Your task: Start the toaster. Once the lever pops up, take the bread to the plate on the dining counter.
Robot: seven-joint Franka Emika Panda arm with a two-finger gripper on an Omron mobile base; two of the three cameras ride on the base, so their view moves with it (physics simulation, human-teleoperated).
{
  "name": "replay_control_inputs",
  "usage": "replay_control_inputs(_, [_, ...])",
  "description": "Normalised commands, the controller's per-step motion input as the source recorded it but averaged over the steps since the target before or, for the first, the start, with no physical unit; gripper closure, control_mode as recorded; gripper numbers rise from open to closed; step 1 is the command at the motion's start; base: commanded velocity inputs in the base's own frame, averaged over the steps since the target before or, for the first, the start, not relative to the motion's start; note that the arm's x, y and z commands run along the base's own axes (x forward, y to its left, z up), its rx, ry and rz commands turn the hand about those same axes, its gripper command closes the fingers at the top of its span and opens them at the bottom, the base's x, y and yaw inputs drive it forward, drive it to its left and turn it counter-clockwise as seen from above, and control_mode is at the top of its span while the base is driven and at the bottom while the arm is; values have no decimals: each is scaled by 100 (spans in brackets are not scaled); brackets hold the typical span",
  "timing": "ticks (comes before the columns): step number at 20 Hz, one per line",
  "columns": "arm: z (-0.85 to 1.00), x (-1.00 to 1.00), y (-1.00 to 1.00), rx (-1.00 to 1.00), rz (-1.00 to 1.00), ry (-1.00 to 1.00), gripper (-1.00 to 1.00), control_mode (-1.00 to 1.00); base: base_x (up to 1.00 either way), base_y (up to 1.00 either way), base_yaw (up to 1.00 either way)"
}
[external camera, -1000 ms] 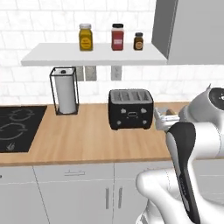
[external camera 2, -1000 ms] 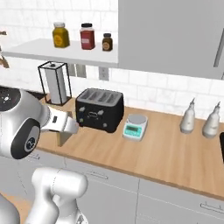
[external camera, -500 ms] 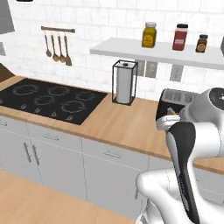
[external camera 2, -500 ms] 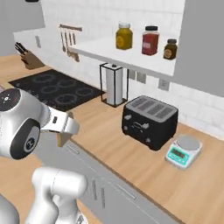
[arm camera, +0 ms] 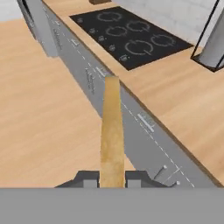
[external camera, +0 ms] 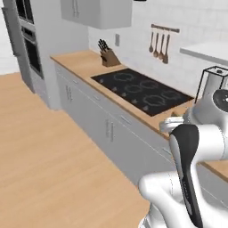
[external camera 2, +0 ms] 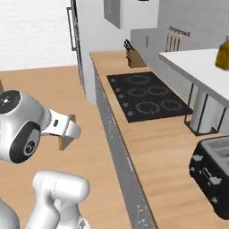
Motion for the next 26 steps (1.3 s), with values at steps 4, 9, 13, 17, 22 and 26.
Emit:
replay_control_inputs(4, [0,0,0,0,0,0,100,100,-5,0,100])
replay_control_inputs(9, [0,0,0,0,0,0,100,100,-6,0,100])
replay_control_inputs(13, [0,0,0,0,0,0,100,100,-2,0,100])
replay_control_inputs(17, [0,0,0,0,0,0,100,100,-3,10,96])
replay_control_inputs(22, [0,0,0,0,0,0,100,100,0,12,91])
replay_control_inputs(26, [0,0,0,0,0,0,100,100,0,28,84])
